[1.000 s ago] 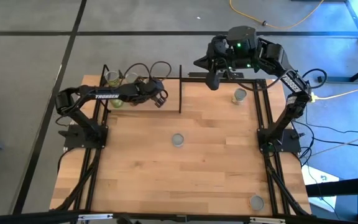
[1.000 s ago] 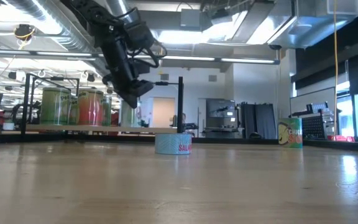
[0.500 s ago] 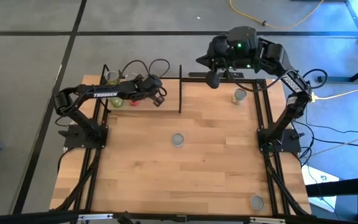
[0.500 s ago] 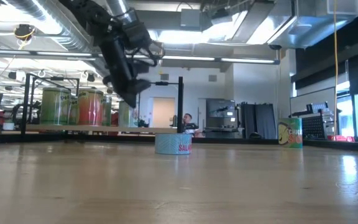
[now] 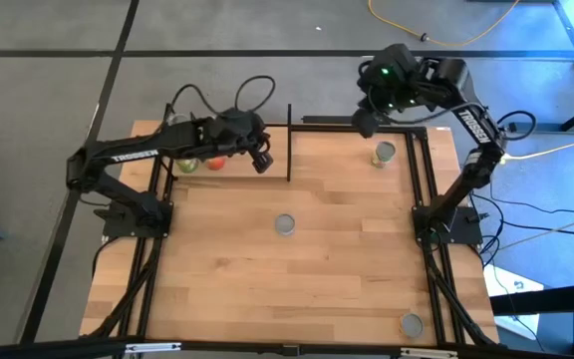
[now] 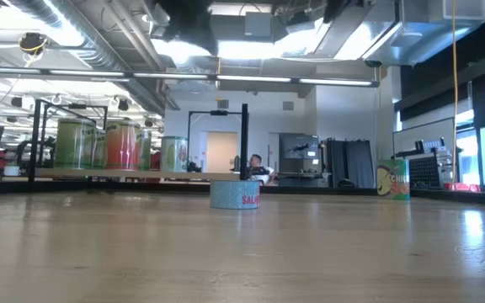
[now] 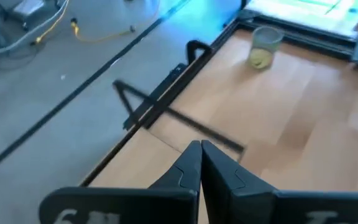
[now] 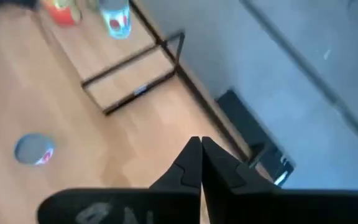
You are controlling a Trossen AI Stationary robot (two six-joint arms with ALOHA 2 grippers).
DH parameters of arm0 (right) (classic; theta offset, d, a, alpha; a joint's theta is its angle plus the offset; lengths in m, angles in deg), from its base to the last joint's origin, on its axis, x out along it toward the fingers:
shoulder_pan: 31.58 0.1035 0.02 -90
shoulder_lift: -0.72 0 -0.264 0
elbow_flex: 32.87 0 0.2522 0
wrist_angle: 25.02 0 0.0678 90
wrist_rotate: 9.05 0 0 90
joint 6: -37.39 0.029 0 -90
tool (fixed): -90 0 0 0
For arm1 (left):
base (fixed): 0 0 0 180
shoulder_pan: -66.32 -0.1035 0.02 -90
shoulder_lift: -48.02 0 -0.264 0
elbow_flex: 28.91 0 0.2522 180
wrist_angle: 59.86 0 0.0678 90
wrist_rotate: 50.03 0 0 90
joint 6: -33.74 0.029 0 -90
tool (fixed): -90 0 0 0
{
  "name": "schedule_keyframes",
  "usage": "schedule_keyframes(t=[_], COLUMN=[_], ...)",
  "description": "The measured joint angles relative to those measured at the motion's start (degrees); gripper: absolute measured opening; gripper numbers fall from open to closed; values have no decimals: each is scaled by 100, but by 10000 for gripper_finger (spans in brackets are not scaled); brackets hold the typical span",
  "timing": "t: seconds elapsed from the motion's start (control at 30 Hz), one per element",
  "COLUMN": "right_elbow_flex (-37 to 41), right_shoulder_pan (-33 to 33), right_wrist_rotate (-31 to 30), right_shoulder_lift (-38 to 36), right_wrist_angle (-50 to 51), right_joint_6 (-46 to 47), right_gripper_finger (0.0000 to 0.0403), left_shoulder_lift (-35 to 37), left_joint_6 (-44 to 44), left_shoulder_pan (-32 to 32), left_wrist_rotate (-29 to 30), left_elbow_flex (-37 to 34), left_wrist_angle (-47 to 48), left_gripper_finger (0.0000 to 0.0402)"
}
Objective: Pick and place cans onto a shelf
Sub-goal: Put the canned chicken soup on the shelf
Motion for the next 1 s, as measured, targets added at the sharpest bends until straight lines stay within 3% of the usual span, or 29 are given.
schedule_keyframes(t=[0.27,0.5,0.73,1.0], right_elbow_flex=[671,2210,3994,5293], right_shoulder_pan=[-890,-1543,-1600,-1614], right_wrist_rotate=[275,1471,1503,727], right_shoulder_lift=[6,-274,-864,-848], right_wrist_angle=[39,60,78,-591], right_joint_6=[103,200,-28,-67], right_gripper_finger=[3,3,5,47], left_shoulder_lift=[-59,-58,-56,-56], left_joint_6=[13,-223,-348,-329], left_shoulder_pan=[535,835,889,819], left_wrist_rotate=[313,666,698,697], left_elbow_flex=[651,823,823,823], left_wrist_angle=[376,888,1038,1035], left_gripper_finger=[0,0,0,0])
